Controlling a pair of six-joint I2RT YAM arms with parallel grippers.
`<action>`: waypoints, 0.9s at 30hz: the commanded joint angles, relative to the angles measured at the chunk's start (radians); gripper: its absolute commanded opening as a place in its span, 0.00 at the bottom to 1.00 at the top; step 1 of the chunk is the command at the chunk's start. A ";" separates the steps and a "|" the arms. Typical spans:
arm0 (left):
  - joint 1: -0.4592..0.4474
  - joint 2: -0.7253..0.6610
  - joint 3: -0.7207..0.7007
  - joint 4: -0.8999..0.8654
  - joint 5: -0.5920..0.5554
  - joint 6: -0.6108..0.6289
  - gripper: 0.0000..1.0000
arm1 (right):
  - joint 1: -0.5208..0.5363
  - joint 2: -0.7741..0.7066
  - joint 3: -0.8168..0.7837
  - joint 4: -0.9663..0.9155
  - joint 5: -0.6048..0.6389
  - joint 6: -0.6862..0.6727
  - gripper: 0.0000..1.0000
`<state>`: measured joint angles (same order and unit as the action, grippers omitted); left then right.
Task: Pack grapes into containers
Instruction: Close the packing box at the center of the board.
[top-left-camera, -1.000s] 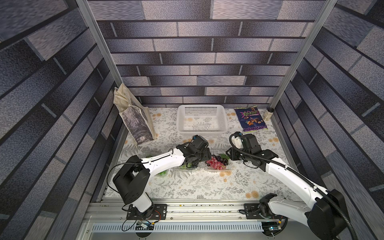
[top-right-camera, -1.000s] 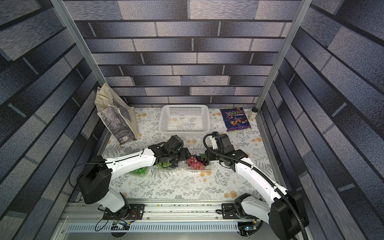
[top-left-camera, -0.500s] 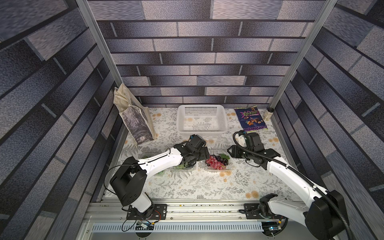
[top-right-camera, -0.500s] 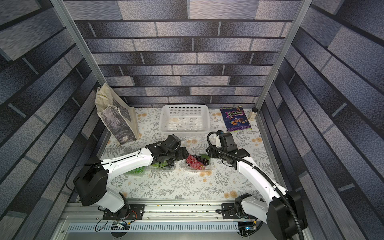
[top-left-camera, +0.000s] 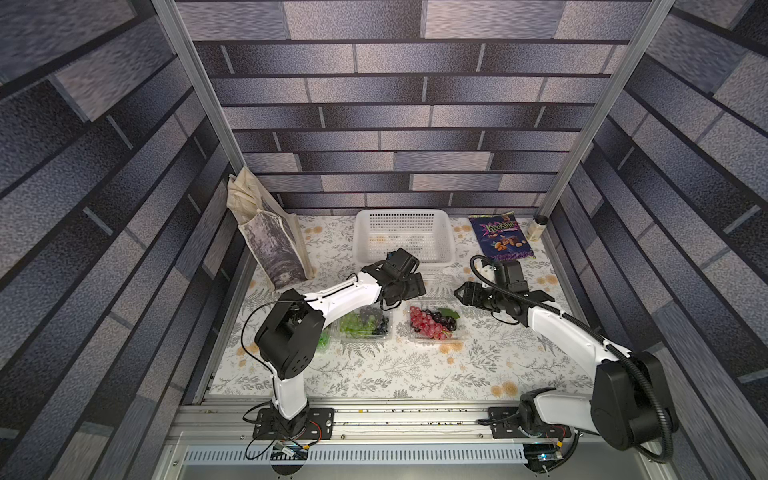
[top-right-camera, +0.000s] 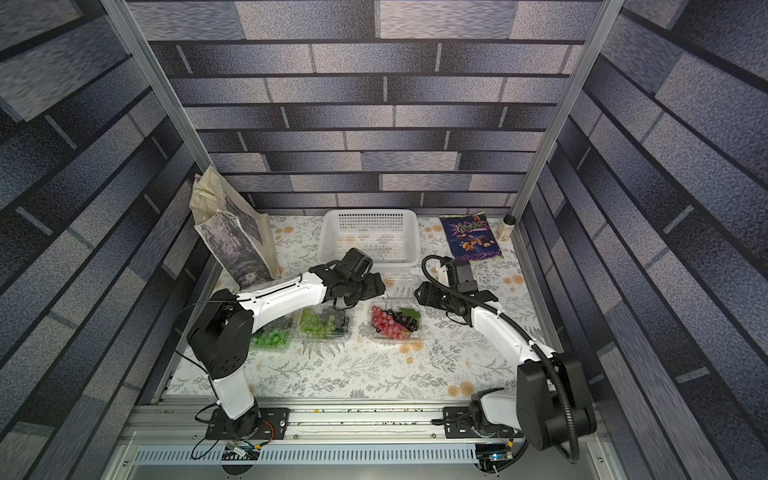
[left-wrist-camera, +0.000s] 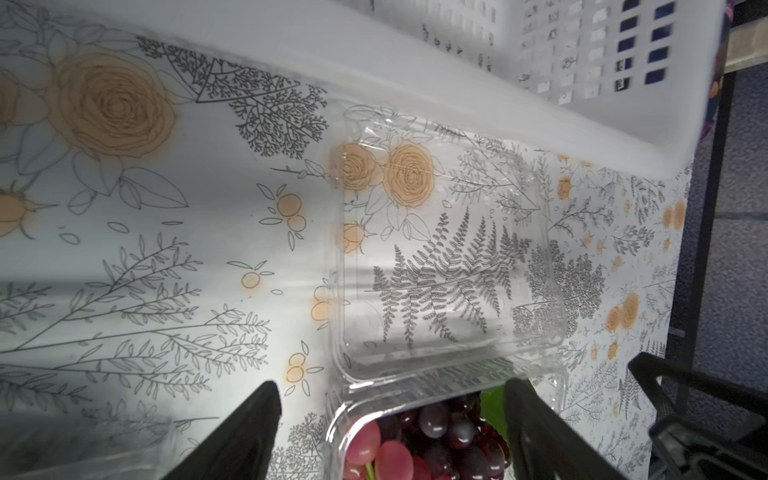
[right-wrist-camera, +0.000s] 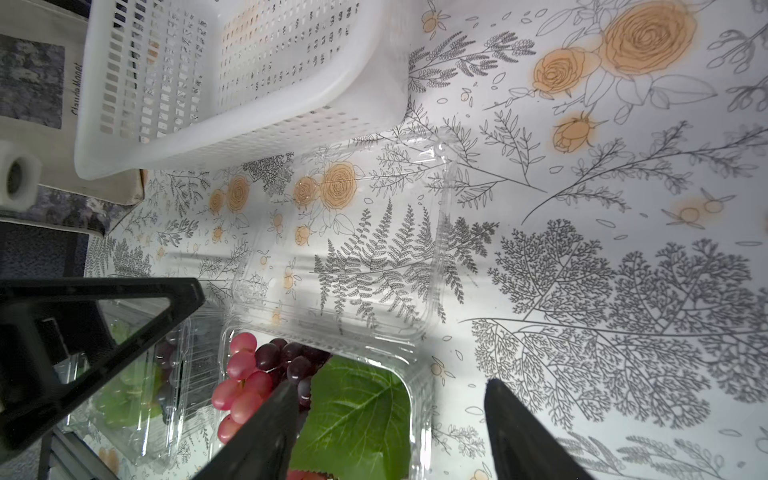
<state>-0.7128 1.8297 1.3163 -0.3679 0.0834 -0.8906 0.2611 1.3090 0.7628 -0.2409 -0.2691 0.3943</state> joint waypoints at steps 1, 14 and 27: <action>0.010 0.024 0.048 -0.032 0.017 0.018 0.86 | -0.009 0.035 -0.021 0.082 -0.046 0.017 0.73; 0.033 0.110 0.099 -0.028 0.050 0.022 0.82 | -0.028 0.161 -0.036 0.224 -0.062 0.056 0.62; 0.033 0.179 0.166 -0.026 0.098 0.039 0.82 | -0.034 0.301 -0.026 0.387 -0.113 0.089 0.59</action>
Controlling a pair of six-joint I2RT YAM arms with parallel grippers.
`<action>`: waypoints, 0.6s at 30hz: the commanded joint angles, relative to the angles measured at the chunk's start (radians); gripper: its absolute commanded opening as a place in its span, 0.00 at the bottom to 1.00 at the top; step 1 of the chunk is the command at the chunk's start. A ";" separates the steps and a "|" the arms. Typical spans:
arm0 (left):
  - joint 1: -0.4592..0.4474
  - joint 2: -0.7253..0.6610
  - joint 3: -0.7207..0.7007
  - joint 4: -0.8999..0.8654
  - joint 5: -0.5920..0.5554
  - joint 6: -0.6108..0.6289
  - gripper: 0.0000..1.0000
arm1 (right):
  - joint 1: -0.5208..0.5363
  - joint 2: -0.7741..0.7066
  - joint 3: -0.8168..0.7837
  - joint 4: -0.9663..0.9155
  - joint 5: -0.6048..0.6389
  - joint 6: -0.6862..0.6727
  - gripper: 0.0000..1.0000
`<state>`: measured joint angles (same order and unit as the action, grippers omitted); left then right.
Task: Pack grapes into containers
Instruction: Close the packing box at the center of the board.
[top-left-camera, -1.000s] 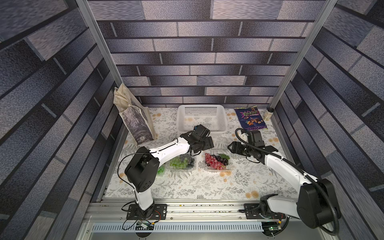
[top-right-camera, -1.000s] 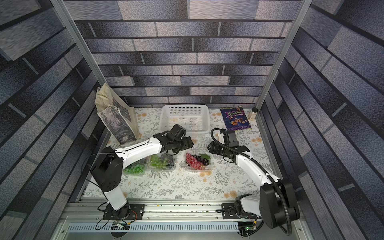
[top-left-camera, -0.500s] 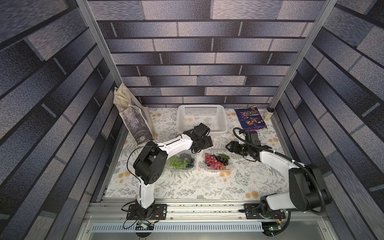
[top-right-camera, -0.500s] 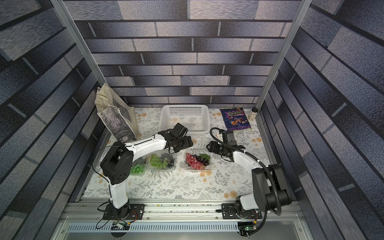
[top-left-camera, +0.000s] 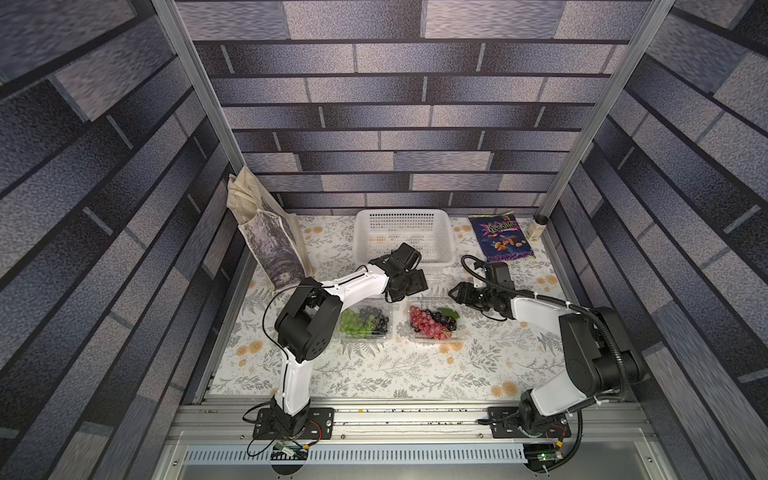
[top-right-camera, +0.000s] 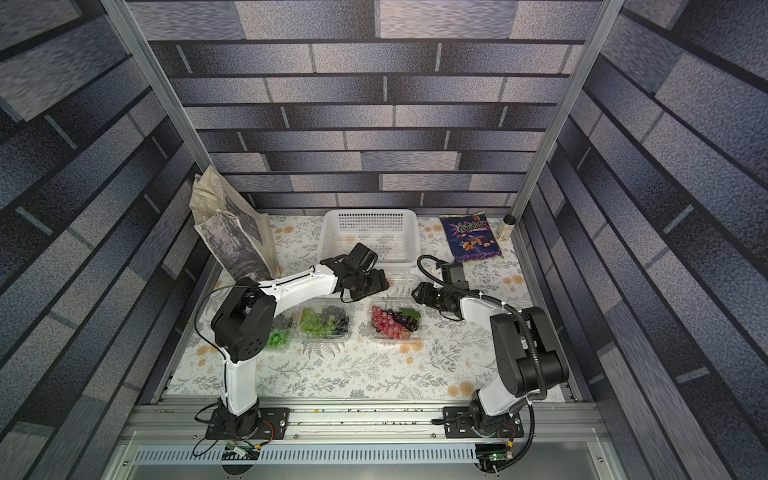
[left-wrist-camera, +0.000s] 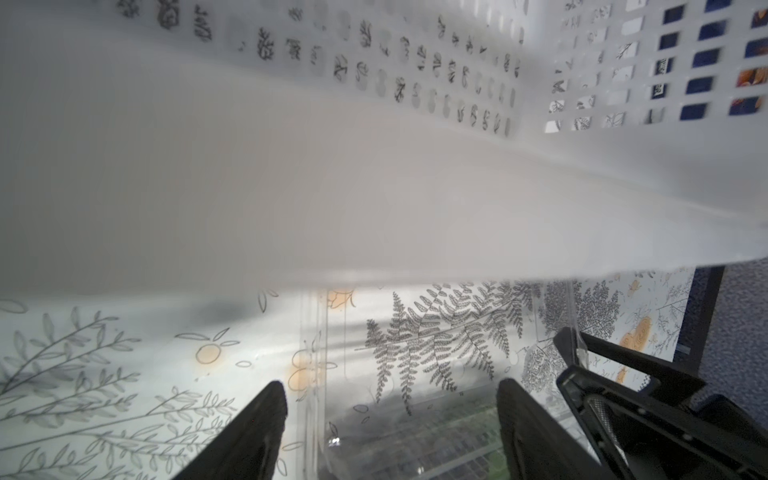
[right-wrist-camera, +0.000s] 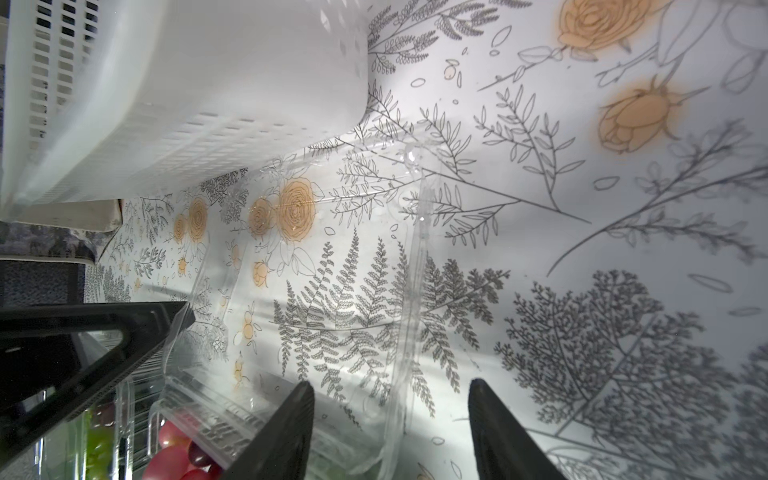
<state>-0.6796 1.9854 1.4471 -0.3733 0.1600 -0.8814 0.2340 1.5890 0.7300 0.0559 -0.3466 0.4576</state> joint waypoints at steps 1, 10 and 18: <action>-0.005 0.028 0.043 -0.028 0.021 0.032 0.82 | -0.008 0.030 0.003 0.111 -0.045 0.033 0.59; -0.035 0.049 0.063 -0.032 0.032 0.026 0.81 | -0.006 0.056 -0.044 0.248 -0.121 0.075 0.52; -0.060 0.043 0.062 -0.030 0.039 0.021 0.81 | -0.007 0.000 -0.124 0.283 -0.139 0.105 0.49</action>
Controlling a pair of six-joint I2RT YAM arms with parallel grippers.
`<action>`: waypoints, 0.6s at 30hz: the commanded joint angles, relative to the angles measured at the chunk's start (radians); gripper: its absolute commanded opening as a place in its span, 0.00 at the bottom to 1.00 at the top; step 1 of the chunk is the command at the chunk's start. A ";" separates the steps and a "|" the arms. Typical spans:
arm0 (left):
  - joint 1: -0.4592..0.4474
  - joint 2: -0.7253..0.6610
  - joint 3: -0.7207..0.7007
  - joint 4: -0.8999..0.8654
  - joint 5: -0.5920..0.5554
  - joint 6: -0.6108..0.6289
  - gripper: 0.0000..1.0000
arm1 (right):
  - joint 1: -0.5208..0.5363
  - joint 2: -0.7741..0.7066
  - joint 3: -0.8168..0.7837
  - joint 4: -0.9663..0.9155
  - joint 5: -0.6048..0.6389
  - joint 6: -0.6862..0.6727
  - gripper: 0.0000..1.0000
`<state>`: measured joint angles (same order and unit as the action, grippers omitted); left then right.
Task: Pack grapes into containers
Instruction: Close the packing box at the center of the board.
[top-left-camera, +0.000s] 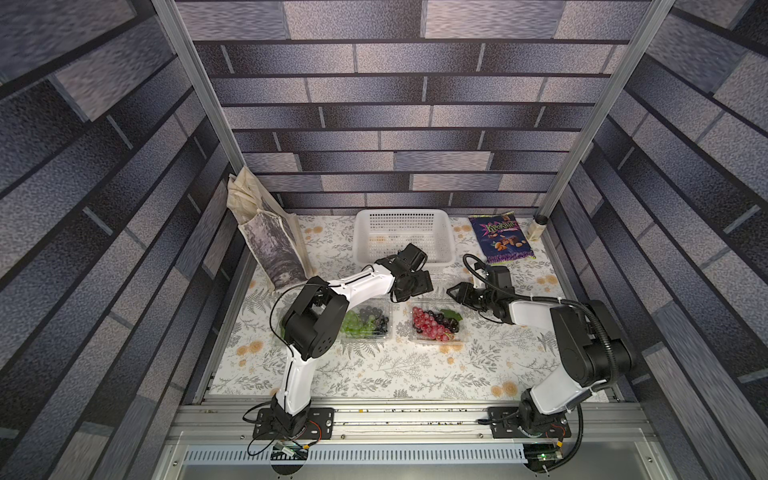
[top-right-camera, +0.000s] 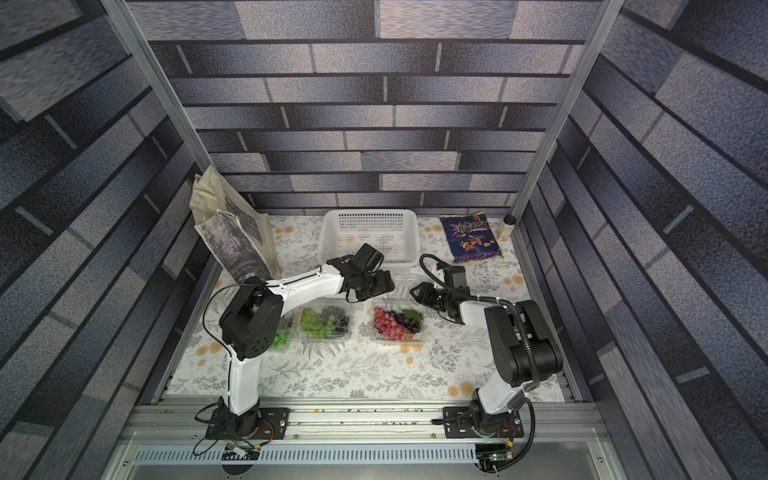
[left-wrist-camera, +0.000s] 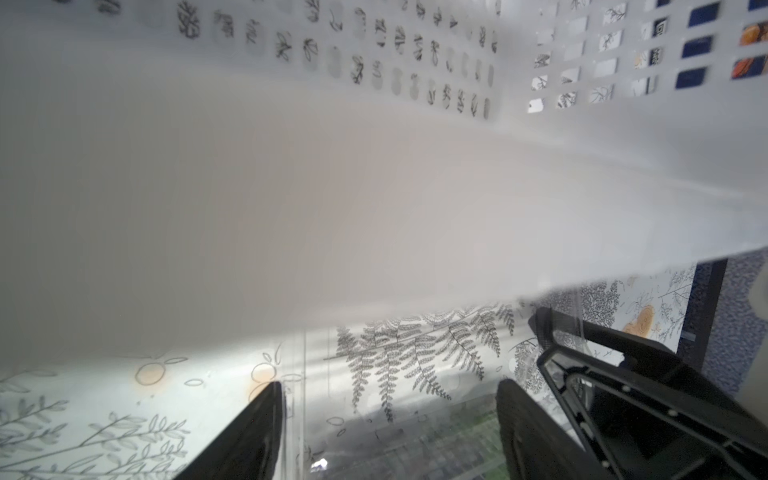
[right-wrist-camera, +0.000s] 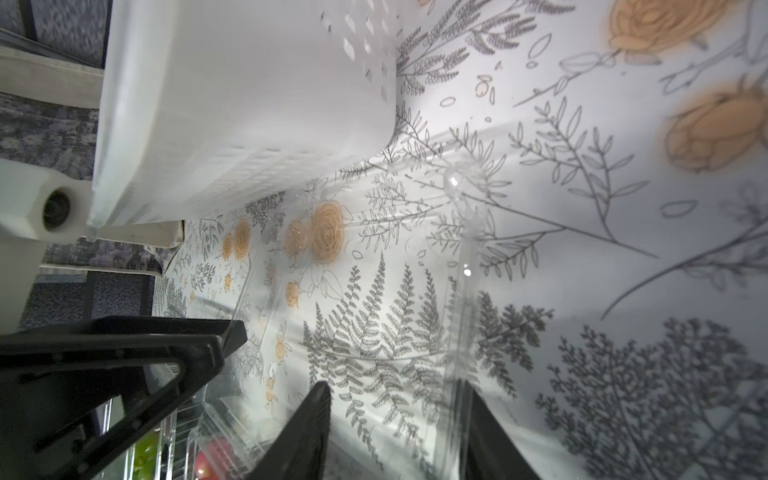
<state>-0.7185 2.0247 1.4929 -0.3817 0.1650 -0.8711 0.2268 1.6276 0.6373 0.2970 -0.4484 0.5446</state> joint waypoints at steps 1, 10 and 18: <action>-0.024 0.001 0.015 -0.020 0.036 0.009 0.81 | 0.001 -0.050 -0.040 0.042 -0.037 0.023 0.49; -0.044 -0.016 0.005 -0.015 0.028 0.002 0.81 | 0.001 -0.177 -0.089 -0.016 -0.011 0.011 0.49; -0.043 -0.052 0.000 -0.017 0.013 0.004 0.82 | 0.001 -0.250 -0.082 -0.085 0.000 -0.015 0.53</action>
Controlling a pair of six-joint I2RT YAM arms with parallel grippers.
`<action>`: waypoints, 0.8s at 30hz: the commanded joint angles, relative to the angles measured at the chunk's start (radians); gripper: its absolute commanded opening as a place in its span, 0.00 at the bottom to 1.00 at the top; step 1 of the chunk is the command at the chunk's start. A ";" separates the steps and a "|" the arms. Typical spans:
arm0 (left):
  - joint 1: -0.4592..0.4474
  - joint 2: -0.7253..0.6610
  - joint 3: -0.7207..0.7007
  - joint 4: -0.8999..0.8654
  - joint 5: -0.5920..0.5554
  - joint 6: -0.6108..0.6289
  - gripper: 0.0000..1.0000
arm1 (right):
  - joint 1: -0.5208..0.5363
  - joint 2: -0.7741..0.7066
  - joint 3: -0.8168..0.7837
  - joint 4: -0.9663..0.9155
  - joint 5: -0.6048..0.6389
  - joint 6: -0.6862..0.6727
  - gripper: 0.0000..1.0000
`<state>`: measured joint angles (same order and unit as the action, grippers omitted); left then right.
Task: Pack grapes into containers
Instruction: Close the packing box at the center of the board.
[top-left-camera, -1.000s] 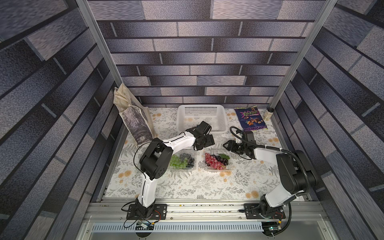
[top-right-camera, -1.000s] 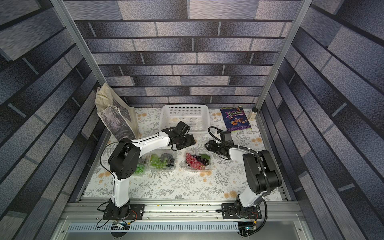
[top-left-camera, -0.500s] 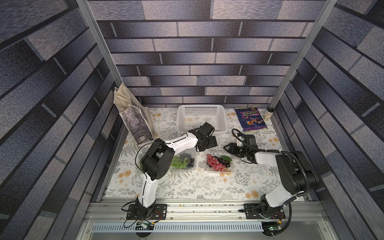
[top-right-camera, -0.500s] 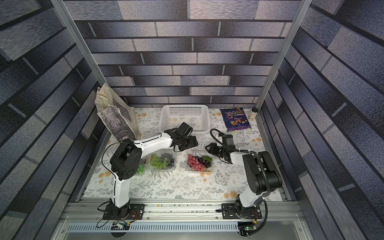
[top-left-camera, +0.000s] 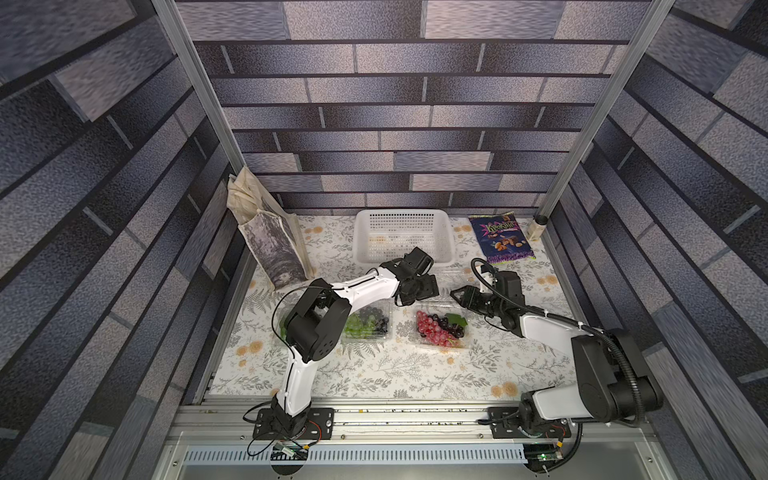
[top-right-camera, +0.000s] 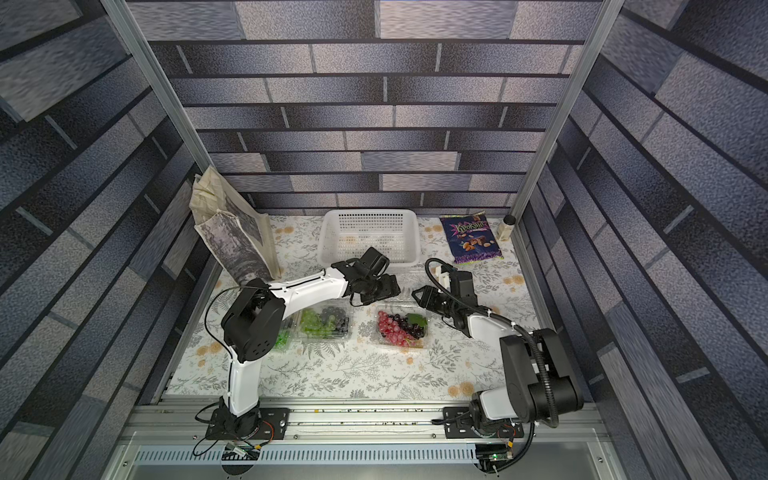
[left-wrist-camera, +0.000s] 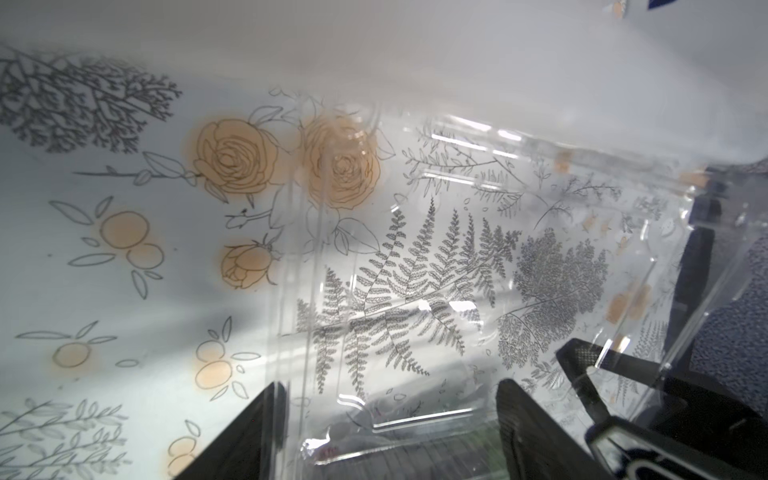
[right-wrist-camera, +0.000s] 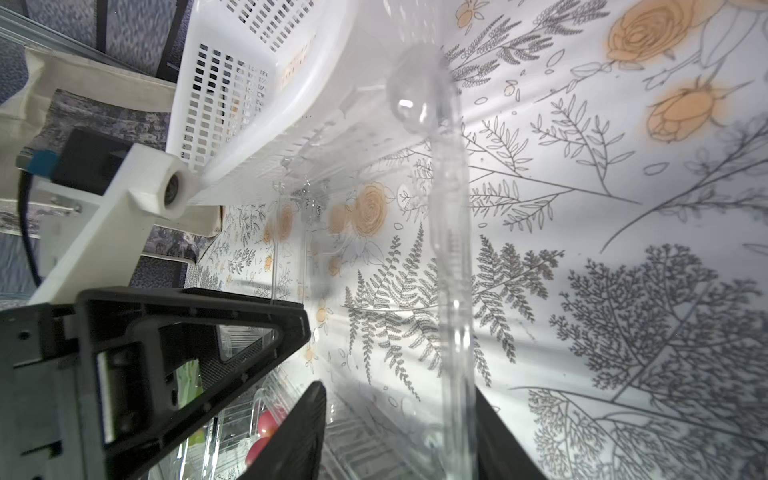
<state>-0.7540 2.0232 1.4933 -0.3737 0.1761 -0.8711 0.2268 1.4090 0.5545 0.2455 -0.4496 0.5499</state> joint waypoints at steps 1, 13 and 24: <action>-0.008 -0.053 0.000 -0.028 0.002 0.006 0.82 | 0.000 -0.038 0.001 -0.037 0.000 -0.023 0.54; -0.041 -0.060 -0.040 -0.005 0.002 -0.017 0.82 | 0.000 -0.085 -0.062 -0.064 0.011 -0.020 0.54; -0.021 -0.097 -0.039 -0.008 -0.027 -0.004 0.82 | 0.001 -0.149 -0.041 -0.105 0.027 -0.036 0.55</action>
<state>-0.7906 1.9827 1.4506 -0.3786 0.1741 -0.8757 0.2268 1.2869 0.4908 0.1730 -0.4320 0.5373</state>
